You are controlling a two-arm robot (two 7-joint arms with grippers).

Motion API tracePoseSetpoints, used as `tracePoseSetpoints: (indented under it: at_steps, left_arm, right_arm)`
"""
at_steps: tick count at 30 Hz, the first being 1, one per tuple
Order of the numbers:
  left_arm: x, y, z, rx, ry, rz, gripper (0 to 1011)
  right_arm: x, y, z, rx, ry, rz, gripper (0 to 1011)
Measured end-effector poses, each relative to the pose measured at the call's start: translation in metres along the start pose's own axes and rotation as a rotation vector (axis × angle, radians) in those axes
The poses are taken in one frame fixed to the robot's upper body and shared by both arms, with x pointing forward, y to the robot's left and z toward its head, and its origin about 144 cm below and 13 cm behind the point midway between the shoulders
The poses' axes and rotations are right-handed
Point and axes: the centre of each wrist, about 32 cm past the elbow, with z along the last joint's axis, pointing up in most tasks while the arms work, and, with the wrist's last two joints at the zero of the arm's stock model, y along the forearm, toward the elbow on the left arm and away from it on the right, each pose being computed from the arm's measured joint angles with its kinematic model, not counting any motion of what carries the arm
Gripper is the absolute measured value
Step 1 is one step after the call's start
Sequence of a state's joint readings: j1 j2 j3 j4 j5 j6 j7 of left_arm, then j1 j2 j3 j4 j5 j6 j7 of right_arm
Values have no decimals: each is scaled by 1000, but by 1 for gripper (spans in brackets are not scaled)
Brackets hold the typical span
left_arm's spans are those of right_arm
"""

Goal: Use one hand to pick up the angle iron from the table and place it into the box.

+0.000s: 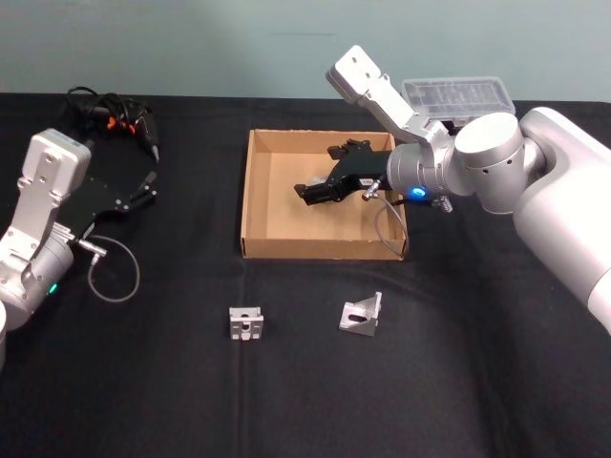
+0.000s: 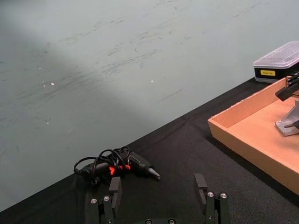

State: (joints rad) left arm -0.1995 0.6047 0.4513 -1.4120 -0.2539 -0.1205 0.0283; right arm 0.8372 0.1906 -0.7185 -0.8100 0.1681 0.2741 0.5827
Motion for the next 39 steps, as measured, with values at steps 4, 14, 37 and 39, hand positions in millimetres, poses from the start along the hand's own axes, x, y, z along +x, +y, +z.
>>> tracePoseSetpoints:
  at_steps: [4, 14, 37, 39]
  left_arm:
    - [0, 0, 0, 0, 0, 0, 1011]
    - [0, 0, 0, 0, 0, 0, 1011]
    - [0, 0, 0, 0, 0, 0, 1011]
    - [0, 0, 0, 0, 0, 0, 1011]
  right_arm:
    - [0, 0, 0, 0, 1, 0, 1000]
    - [0, -1, -1, 6, 2, 1, 1000]
    - [-28, -123, -53, 287, -25, 61, 1000]
    - [-31, -130, -58, 289, -35, 69, 1000]
